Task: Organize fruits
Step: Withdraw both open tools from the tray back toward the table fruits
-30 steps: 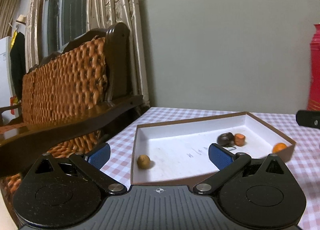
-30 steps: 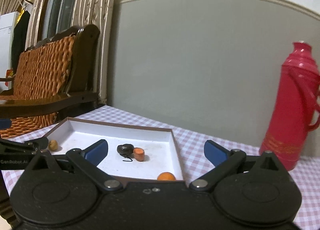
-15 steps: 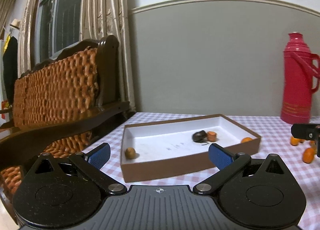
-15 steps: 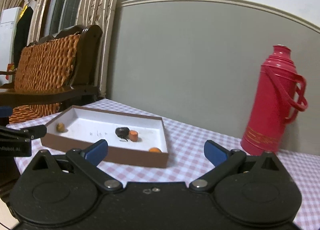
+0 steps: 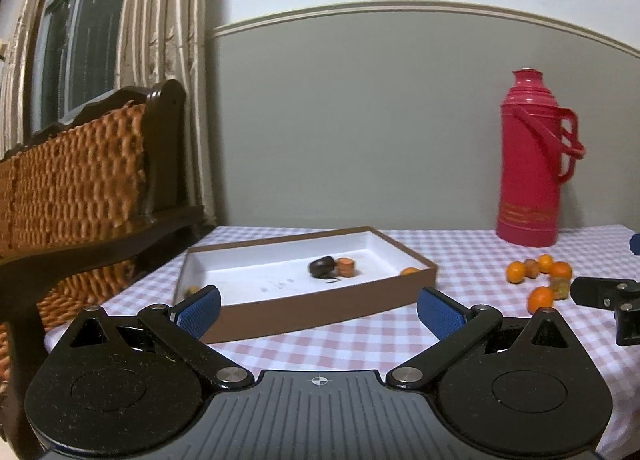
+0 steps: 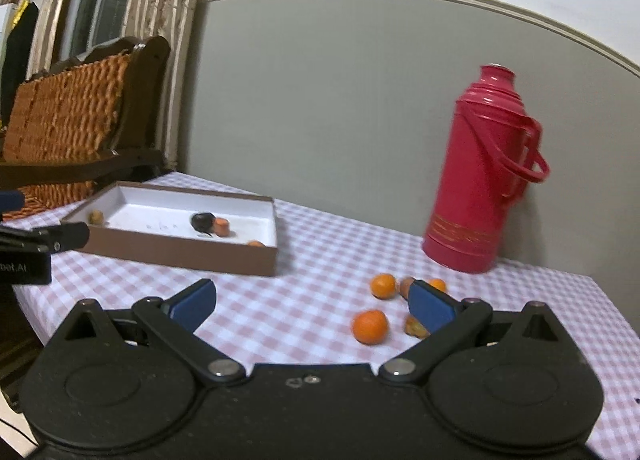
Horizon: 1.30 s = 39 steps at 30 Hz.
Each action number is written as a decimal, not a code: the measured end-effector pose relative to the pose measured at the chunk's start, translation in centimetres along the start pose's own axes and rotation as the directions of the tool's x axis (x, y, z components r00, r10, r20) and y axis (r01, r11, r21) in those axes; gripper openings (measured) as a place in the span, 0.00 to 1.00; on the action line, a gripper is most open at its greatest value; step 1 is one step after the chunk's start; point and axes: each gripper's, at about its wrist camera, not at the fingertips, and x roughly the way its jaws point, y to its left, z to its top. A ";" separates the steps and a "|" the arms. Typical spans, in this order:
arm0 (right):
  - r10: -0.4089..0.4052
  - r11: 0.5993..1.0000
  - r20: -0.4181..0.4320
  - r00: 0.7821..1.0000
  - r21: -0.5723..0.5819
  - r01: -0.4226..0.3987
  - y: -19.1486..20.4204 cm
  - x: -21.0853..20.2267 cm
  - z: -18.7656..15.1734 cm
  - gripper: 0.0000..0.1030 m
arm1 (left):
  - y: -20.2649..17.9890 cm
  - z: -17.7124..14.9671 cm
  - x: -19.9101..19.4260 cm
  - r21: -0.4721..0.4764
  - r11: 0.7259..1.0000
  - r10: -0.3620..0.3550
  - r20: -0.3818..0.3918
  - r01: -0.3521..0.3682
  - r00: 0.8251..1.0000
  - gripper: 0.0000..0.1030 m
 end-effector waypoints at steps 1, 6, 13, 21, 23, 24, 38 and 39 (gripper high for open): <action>-0.006 1.000 -0.003 1.000 0.006 0.006 -0.2 -0.3 -0.2 0.94 | -0.3 0.0 0.0 0.002 1.000 -0.006 -0.001 0.006 1.000 1.00; -0.049 0.999 -0.012 0.999 0.021 0.049 -1.3 -1.1 -0.9 0.94 | -1.6 0.0 -0.5 0.023 0.999 -0.037 0.010 0.037 0.999 1.00; -0.078 0.996 -0.022 0.997 0.040 0.079 -2.6 -1.4 -1.4 0.94 | -3.0 0.1 -0.6 0.021 0.997 -0.070 0.014 0.070 0.997 1.00; -0.111 0.993 -0.034 0.993 0.040 0.112 -4.0 -2.0 -2.1 0.94 | -5.1 0.0 -0.4 0.041 0.992 -0.118 0.011 0.117 0.993 1.00; -0.118 0.992 -0.031 0.992 0.049 0.120 -4.4 -2.2 -2.2 0.94 | -5.6 0.0 -0.3 0.044 0.991 -0.126 0.007 0.125 0.992 1.00; -0.122 0.991 -0.033 0.992 0.050 0.123 -4.5 -2.2 -2.3 0.94 | -5.9 -0.1 -0.3 0.046 0.991 -0.130 0.006 0.129 0.992 1.00; -0.153 0.986 -0.063 0.986 0.063 0.157 -7.8 -3.5 -3.8 0.94 | -9.9 -0.3 0.5 0.069 0.977 -0.203 -0.014 0.204 0.979 1.00; -0.155 0.985 -0.066 0.986 0.066 0.159 -8.1 -3.6 -4.0 0.94 | -10.3 -0.4 0.5 0.074 0.975 -0.209 -0.016 0.209 0.978 1.00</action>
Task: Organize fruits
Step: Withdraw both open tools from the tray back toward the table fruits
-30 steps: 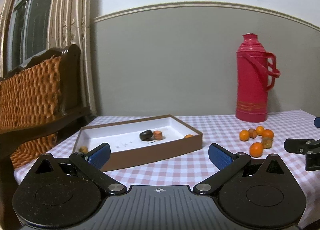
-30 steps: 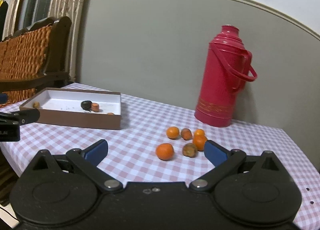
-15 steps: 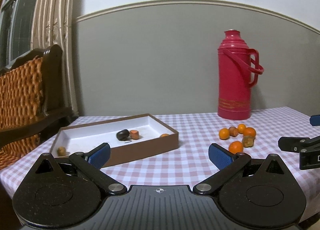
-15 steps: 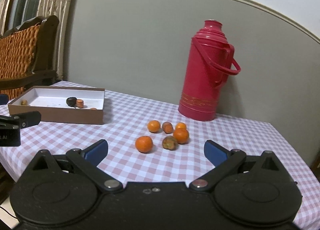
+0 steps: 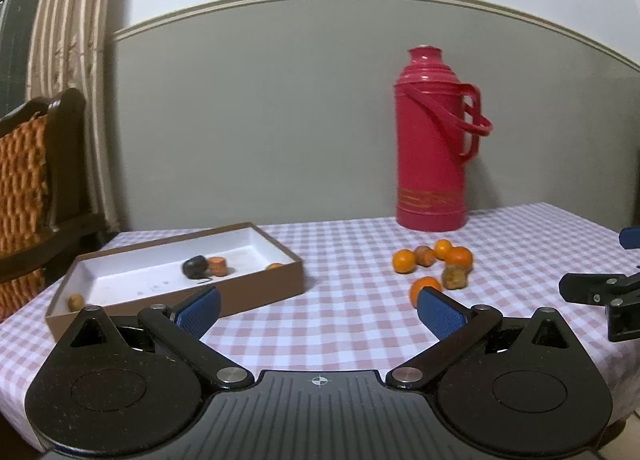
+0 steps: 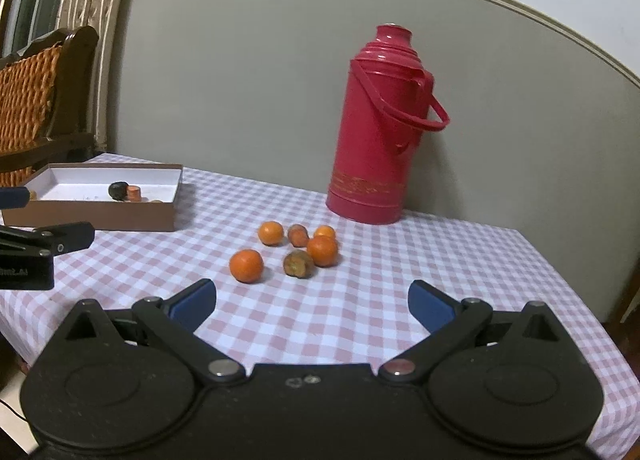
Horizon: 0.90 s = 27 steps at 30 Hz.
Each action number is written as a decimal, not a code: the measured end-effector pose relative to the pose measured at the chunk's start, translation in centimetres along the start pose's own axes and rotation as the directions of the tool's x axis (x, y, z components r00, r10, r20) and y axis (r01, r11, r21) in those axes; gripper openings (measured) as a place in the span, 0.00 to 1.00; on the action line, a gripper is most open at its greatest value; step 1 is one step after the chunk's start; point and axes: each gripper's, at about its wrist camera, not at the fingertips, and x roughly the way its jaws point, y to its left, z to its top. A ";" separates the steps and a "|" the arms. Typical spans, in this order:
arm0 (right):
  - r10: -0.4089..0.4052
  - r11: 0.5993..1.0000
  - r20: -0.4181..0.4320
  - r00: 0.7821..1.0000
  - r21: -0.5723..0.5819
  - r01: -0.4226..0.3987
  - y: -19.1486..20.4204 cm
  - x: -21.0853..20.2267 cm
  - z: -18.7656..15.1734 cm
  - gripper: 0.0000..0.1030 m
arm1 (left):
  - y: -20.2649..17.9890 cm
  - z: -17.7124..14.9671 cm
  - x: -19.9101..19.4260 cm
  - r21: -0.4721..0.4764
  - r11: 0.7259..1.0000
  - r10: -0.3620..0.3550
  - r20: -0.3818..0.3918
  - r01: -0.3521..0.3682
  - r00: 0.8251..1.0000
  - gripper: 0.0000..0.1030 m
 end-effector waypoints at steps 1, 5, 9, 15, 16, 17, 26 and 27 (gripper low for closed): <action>-0.001 1.000 -0.002 1.000 0.005 0.001 -0.3 0.0 -0.1 0.94 | -0.3 0.0 0.1 0.005 1.000 -0.004 -0.001 0.004 1.000 1.00; -0.022 1.000 -0.016 1.000 0.016 0.022 -1.3 0.0 -0.4 0.94 | -1.7 0.2 0.6 0.022 1.000 -0.007 -0.007 0.007 1.000 1.00; -0.027 0.999 -0.010 1.000 0.018 0.028 -2.0 0.4 -0.4 0.94 | -3.0 0.6 1.4 0.049 0.998 -0.025 -0.009 0.025 1.000 1.00; -0.027 0.999 0.000 1.000 0.029 0.027 -2.9 1.6 0.3 0.93 | -4.7 0.8 3.0 0.056 0.997 -0.046 -0.020 0.047 0.999 1.00; -0.029 0.999 0.001 1.000 0.036 0.029 -3.1 1.8 0.3 0.93 | -5.1 0.7 3.1 0.058 0.997 -0.048 -0.021 0.049 0.999 1.00; -0.031 0.999 0.003 1.000 0.041 0.031 -3.3 1.9 0.4 0.93 | -5.3 0.7 3.3 0.056 0.997 -0.052 -0.024 0.053 0.998 1.00; -0.030 0.998 0.007 1.000 0.060 0.030 -4.0 4.3 0.4 0.92 | -5.7 0.5 4.9 0.031 0.997 -0.065 -0.034 0.066 0.997 1.00; -0.028 0.998 0.007 1.000 0.061 0.027 -4.0 4.5 0.4 0.92 | -5.8 0.5 5.1 0.034 0.997 -0.065 -0.034 0.066 0.997 1.00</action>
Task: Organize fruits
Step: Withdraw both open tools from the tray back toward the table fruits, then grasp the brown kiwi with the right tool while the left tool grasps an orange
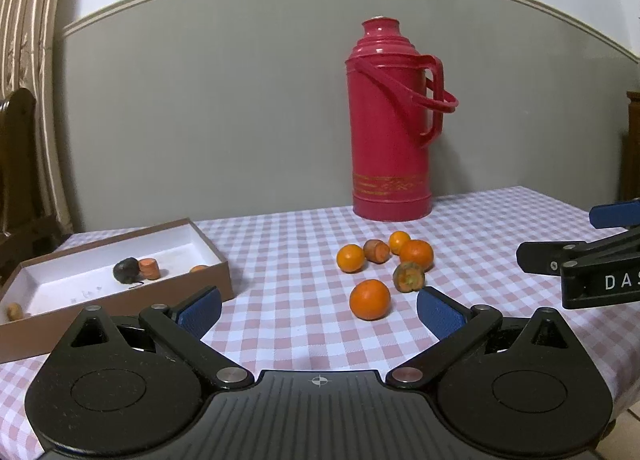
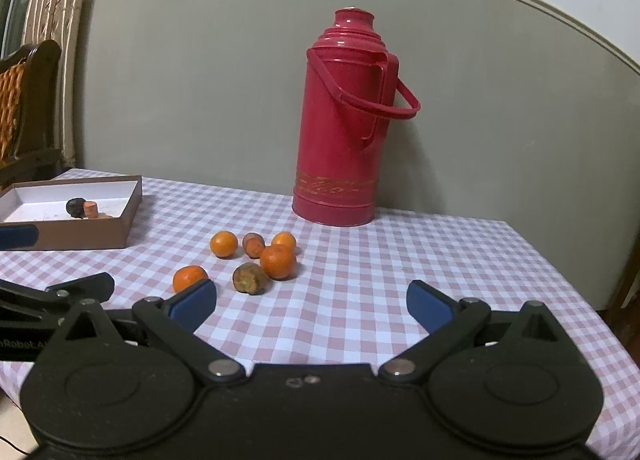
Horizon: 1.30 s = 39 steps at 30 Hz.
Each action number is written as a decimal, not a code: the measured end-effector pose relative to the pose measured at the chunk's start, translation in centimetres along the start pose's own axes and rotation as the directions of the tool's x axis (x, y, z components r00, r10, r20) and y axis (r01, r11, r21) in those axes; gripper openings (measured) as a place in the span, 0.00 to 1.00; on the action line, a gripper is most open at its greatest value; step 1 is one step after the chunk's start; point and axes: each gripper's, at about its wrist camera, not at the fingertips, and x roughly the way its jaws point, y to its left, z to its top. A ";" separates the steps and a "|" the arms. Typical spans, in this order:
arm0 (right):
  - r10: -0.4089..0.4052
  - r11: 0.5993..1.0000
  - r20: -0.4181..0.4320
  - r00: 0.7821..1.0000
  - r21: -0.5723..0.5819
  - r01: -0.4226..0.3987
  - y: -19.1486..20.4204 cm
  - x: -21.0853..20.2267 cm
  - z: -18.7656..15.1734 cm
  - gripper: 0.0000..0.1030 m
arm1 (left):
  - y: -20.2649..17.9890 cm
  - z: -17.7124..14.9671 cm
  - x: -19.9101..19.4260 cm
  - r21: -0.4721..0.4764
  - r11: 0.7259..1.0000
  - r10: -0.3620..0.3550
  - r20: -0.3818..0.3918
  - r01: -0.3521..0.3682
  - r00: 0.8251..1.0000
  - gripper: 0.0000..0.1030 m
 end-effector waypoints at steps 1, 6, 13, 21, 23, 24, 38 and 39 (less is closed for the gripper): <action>-0.002 1.000 0.001 1.000 0.000 0.002 -0.1 0.2 0.0 0.91 | -0.1 0.0 0.3 0.002 1.000 0.001 -0.001 -0.001 1.000 1.00; -0.001 1.000 -0.005 1.000 0.020 0.001 -0.8 1.1 -0.1 0.83 | -0.5 -0.1 1.8 0.008 1.000 0.000 -0.015 0.000 1.000 1.00; -0.003 0.999 -0.018 1.000 0.054 0.004 -1.6 3.0 0.2 0.83 | -1.5 0.0 4.6 0.036 0.999 -0.013 -0.062 0.016 0.998 1.00; -0.008 0.998 -0.043 0.999 0.055 0.011 -1.7 5.4 0.4 0.83 | -2.2 0.3 8.4 0.025 0.998 -0.047 -0.135 0.051 0.990 1.00; -0.007 0.998 -0.058 0.998 0.061 0.011 -1.8 6.1 0.3 0.83 | -2.1 0.4 9.4 0.021 0.998 -0.049 -0.157 0.053 0.986 1.00; -0.007 0.998 -0.068 0.998 0.064 0.011 -1.8 6.5 0.3 0.83 | -2.1 0.5 10.0 0.019 0.998 -0.054 -0.176 0.059 0.983 1.00; 0.056 0.996 -0.128 0.990 0.075 -0.047 0.8 11.1 0.4 0.83 | 1.8 0.6 13.5 -0.002 1.000 -0.004 -0.255 0.004 0.967 0.96; 0.064 0.996 -0.137 0.988 0.074 -0.055 1.2 11.5 0.4 0.82 | 2.2 0.7 13.5 -0.009 1.000 -0.002 -0.253 0.000 0.967 0.96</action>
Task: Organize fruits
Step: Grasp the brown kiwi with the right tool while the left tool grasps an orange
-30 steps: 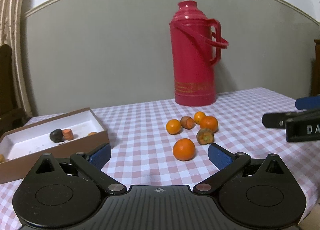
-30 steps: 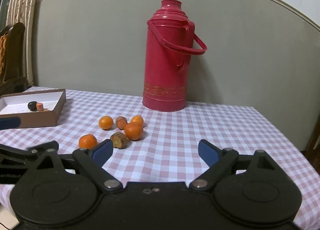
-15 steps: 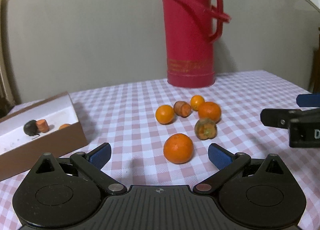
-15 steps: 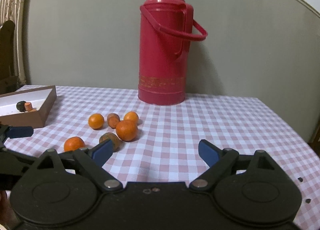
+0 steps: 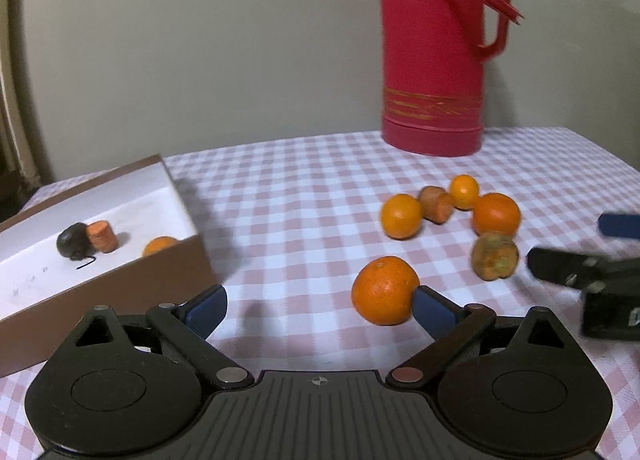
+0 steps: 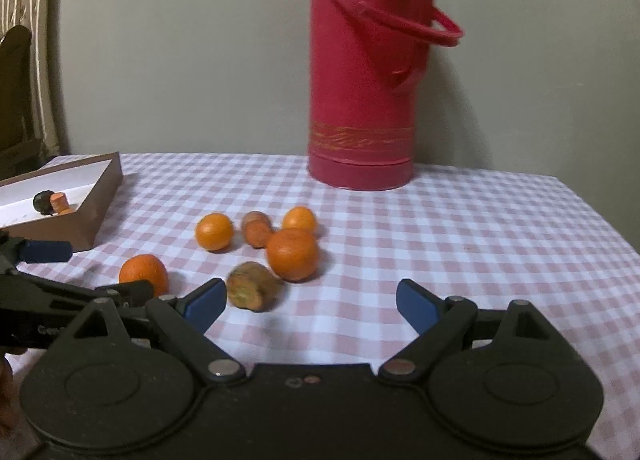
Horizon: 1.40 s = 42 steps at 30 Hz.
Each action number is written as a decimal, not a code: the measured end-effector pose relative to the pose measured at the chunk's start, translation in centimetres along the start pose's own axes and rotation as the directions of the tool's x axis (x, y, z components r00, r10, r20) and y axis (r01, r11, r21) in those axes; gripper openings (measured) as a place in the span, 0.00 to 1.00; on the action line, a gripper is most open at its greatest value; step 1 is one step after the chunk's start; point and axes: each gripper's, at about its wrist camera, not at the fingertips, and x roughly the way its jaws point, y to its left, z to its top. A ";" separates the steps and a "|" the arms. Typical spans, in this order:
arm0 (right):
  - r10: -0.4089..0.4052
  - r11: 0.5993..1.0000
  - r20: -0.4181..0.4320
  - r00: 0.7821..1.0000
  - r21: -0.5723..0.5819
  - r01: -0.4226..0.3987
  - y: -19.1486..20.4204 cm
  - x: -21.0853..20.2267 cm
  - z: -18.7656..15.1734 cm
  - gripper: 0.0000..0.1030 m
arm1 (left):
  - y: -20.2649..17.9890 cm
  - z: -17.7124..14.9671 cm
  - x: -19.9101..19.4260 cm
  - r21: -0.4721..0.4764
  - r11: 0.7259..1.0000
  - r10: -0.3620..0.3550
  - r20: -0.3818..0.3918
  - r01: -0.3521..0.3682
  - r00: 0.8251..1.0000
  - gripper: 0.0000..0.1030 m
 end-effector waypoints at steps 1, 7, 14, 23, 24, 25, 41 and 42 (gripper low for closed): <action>0.008 1.000 -0.008 1.000 0.000 -0.008 0.3 0.3 0.1 0.80 | 0.4 0.1 0.0 -0.003 1.000 0.001 0.004 -0.001 1.000 0.96; 0.039 0.999 -0.020 0.999 -0.019 -0.039 2.1 1.6 0.5 0.69 | 1.7 0.5 0.2 -0.043 0.999 -0.015 0.030 0.016 0.999 0.90; 0.057 0.998 -0.075 0.996 0.027 -0.055 1.7 3.1 0.6 0.47 | 0.9 0.6 1.3 -0.048 0.991 -0.127 0.006 0.127 0.992 0.82; 0.056 0.998 -0.087 0.995 0.040 -0.052 0.8 4.1 1.0 0.43 | -0.4 1.2 3.0 -0.042 0.982 -0.184 -0.041 0.182 0.982 0.61; 0.059 0.998 -0.091 0.994 0.044 -0.055 0.8 4.3 1.1 0.41 | -0.8 1.3 3.0 -0.025 0.984 -0.176 -0.045 0.175 0.983 0.56; 0.063 0.997 -0.097 0.993 0.045 -0.059 0.7 4.4 1.1 0.39 | -1.2 1.3 2.9 -0.010 0.985 -0.174 -0.046 0.174 0.984 0.47; 0.057 0.998 -0.069 0.996 -0.010 -0.057 1.3 1.8 1.6 0.13 | -1.6 0.8 -1.1 0.020 0.987 -0.161 0.038 0.160 0.986 0.36; 0.059 0.998 -0.060 0.997 -0.009 -0.059 1.2 1.2 1.8 0.13 | -1.4 0.7 -1.7 0.023 0.987 -0.159 0.046 0.158 0.986 0.36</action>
